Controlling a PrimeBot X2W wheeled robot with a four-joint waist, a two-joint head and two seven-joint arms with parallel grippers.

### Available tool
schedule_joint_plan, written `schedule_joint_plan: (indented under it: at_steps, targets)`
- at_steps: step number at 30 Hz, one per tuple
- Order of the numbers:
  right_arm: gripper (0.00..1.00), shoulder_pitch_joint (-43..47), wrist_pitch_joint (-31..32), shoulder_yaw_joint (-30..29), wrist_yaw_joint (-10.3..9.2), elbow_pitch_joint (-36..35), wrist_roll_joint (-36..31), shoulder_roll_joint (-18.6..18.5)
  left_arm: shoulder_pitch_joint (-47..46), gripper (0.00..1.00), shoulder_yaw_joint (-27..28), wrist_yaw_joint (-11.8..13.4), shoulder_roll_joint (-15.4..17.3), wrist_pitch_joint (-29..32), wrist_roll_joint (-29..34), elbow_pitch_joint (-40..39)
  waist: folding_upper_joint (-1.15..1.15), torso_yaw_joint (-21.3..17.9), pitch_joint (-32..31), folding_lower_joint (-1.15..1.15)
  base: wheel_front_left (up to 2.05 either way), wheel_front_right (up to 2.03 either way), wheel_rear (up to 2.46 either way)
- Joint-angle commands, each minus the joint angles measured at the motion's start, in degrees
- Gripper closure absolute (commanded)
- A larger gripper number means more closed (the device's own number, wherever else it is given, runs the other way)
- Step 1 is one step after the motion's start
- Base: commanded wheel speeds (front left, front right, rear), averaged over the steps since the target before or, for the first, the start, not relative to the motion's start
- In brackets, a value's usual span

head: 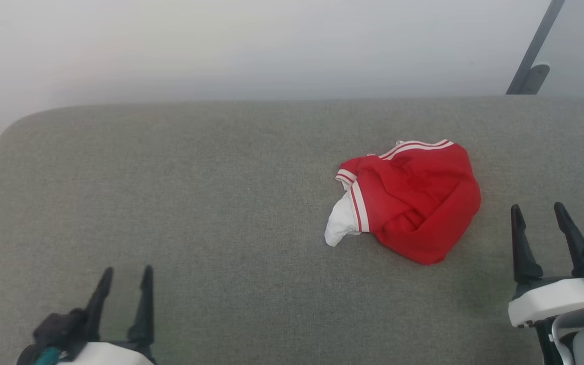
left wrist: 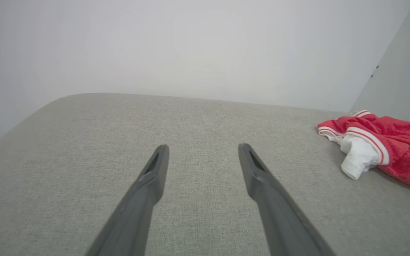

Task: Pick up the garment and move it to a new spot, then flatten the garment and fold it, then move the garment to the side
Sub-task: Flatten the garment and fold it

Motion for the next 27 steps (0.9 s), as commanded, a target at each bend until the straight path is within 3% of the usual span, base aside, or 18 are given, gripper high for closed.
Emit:
schedule_joint_plan:
  at_steps: [1,5,11,14,19,22,27]
  targets:
    - [0.00,-0.4,-0.2,0.1,0.00,-0.2,-0.3,0.3,-1.0,0.00,-0.8,-0.2,0.1,-0.3,-0.2,0.3,0.00,-0.1,0.3,0.00,0.00,0.00,0.00]
    - [0.00,-1.7,-0.2,0.2,0.00,-0.7,-0.2,0.6,-5.6,0.00,-5.5,-0.2,3.8,-0.3,-0.9,1.4,0.00,-0.4,2.1,0.00,0.00,0.00,0.00]
    - [0.00,-3.4,-0.2,0.4,0.00,-0.9,0.0,1.5,-21.6,0.00,-19.2,-0.2,12.1,3.2,-6.1,3.0,0.00,-1.4,4.8,0.00,0.00,0.00,0.00]
    - [0.00,-4.8,-0.2,0.9,0.00,-1.0,0.1,2.3,-30.5,0.00,-28.1,-0.2,15.6,11.9,-13.8,4.2,0.00,-3.0,6.6,0.00,0.00,0.00,0.00]
    - [0.00,-7.0,-0.2,1.3,0.00,-0.9,0.4,3.5,-43.3,0.00,-42.6,-0.2,20.2,33.5,-31.8,4.5,0.00,-6.4,9.9,0.00,0.00,0.00,0.00]
    - [0.00,-7.9,-0.2,1.2,0.00,-0.9,0.7,4.3,-49.0,0.00,-47.4,-0.2,21.5,43.6,-40.7,4.9,0.00,-8.5,11.7,0.00,0.00,0.00,0.00]
    - [0.00,-9.0,-0.2,1.1,0.00,-0.9,1.2,5.2,-55.4,0.00,-51.5,-0.2,21.4,52.5,-49.5,8.1,0.00,-12.0,14.6,0.00,0.00,0.00,0.00]
